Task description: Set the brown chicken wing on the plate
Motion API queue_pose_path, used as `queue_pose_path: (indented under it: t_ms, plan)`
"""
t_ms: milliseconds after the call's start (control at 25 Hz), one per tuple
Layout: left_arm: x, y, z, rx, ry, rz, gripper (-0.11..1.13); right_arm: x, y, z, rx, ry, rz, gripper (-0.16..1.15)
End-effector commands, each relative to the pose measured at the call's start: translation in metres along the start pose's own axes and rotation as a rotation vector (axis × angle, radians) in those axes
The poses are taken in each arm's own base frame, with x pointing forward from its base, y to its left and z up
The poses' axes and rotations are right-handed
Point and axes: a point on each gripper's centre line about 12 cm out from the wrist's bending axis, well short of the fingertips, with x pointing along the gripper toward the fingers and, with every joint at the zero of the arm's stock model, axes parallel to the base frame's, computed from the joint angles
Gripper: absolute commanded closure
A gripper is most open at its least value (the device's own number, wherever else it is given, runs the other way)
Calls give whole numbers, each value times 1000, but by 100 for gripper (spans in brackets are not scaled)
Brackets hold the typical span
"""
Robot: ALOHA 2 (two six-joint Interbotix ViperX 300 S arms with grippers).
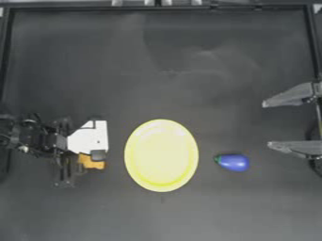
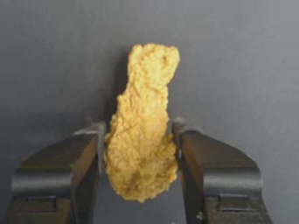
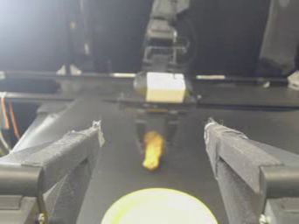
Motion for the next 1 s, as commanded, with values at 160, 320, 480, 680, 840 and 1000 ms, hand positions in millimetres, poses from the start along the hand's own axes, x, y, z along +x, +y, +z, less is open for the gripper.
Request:
queue_pose_path:
  t_ms: [160,320,480,680,840,1000]
  plan:
    - [-52,-2,46,75,-182,26,75,1,0,4,5,-12,1,-2]
    - [-63,0,71,130,-231,73,75,1,0,4,6,-12,-1,-2]
    - [-62,5,95,126,-249,92,74,1,0,2,9,-9,-1,-2]
    - [-42,4,120,199,-227,104,74,1,0,2,11,-9,-1,-2]
    - [-24,2,143,252,-222,110,75,1,0,1,11,-8,0,-2]
    - [-8,4,155,271,-219,113,75,1,0,1,12,-8,0,-2]
